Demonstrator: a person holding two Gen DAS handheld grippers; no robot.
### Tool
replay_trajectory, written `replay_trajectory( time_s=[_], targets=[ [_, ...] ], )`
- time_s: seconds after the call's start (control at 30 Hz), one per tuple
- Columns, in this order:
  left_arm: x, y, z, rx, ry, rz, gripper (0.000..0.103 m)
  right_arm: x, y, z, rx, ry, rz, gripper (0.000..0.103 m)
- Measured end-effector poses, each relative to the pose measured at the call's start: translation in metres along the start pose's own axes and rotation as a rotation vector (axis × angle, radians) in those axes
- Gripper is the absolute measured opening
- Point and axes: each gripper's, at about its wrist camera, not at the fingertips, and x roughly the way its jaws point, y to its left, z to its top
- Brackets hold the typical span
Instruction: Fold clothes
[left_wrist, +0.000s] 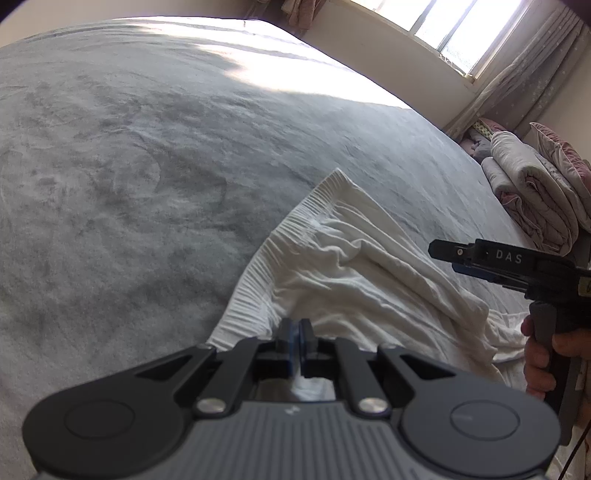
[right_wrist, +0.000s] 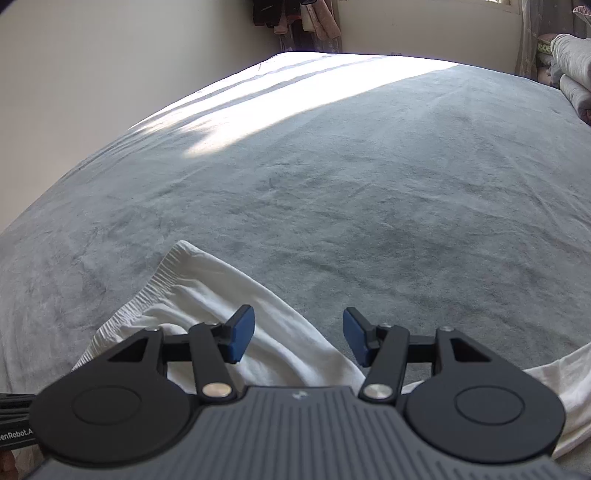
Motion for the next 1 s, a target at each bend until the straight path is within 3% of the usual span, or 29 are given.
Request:
replay_trajectory(
  time_s=[0.2,0.3,0.37,0.47,0.7,1.0],
  targets=[
    [0.0,0.002,0.001,0.003,0.001,-0.005,0.005,0.026,0.006,-0.002,-0.03,0.067,-0.025,0.058],
    [0.0,0.001,0.001,0.007,0.0,-0.003,0.005,0.027,0.012,-0.008,-0.072,0.06,-0.051,0.058],
    [0.0,0.001,0.001,0.007,0.001,-0.002,0.005,0.026,0.015,-0.01,-0.098,0.059,-0.068,0.053],
    [0.0,0.001,0.001,0.001,0.002,-0.002,0.005,0.023,0.019,-0.01,-0.127,0.061,-0.073,0.004],
    [0.001,0.002,0.0,-0.002,-0.002,-0.007,0.005,0.002,0.034,-0.01,-0.182,0.003,-0.097,0.002],
    [0.0,0.009,-0.001,-0.026,-0.005,-0.035,0.005,-0.07,0.059,-0.009,-0.245,-0.118,-0.072,0.002]
  ],
)
